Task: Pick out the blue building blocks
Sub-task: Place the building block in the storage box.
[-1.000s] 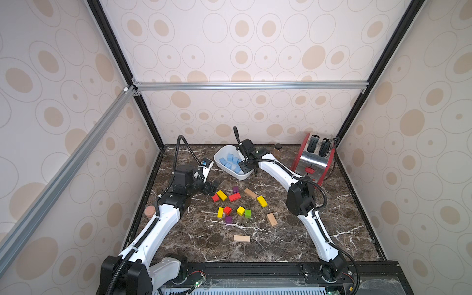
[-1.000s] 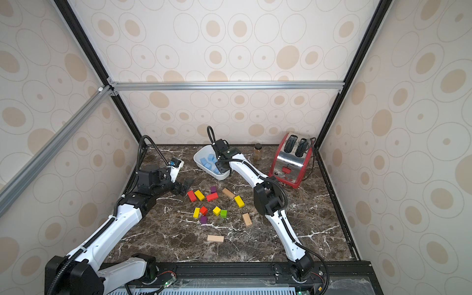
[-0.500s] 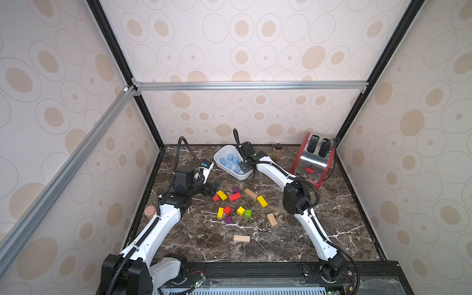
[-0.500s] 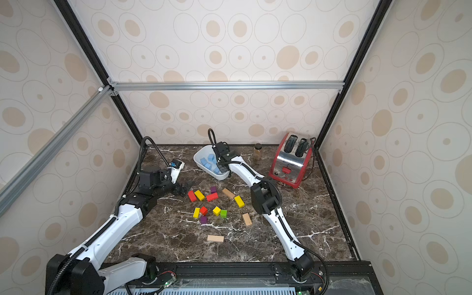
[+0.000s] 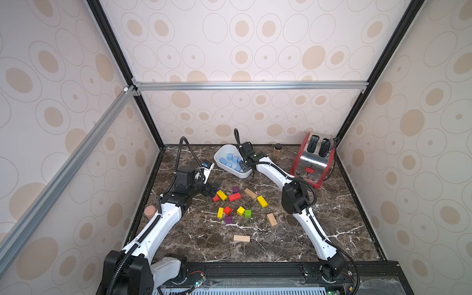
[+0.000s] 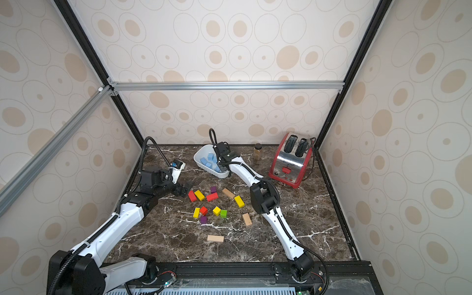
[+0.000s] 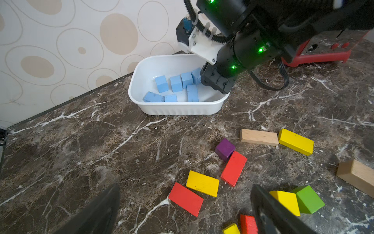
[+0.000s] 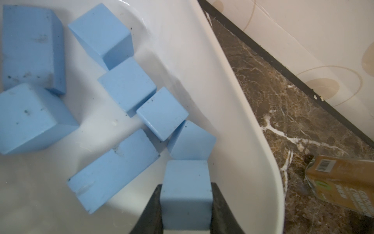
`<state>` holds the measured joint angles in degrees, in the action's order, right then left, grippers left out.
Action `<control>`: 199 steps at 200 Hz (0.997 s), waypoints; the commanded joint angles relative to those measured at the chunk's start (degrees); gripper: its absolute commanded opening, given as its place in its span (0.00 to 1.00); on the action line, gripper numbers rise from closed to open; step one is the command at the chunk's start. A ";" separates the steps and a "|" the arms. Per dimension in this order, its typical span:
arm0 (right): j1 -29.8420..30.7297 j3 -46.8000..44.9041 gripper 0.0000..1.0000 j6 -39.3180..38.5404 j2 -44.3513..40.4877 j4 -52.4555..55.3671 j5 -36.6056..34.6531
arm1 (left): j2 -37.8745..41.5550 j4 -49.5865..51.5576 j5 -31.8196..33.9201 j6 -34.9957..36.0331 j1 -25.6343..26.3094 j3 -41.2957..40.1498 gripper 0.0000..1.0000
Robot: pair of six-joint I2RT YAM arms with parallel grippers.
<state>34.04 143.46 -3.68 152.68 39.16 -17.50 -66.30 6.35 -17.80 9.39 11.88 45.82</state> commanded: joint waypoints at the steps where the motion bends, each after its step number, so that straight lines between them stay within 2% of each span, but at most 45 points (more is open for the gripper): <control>1: -0.44 1.12 0.24 0.69 1.76 0.55 0.62 | 0.17 -0.29 0.06 0.55 -0.50 0.45 0.99; 30: -0.47 1.04 0.31 1.89 1.35 1.16 0.29 | 0.74 0.18 0.21 0.60 -0.51 0.41 0.99; 55: -0.54 0.77 0.32 2.36 0.49 1.45 0.16 | 1.26 0.27 0.39 0.50 -0.53 0.21 0.99; 114: -0.49 0.33 0.52 3.68 -1.90 1.40 -0.09 | 1.85 0.32 0.28 0.22 -0.52 0.10 0.99; 199: -0.50 -0.67 0.58 5.76 -6.88 1.60 2.38 | 2.52 0.51 0.00 -0.24 -0.50 0.42 0.99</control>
<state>33.98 143.37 0.86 151.39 39.70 -16.34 -65.25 6.46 -17.63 9.37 11.88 45.82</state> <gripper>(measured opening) 0.568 0.994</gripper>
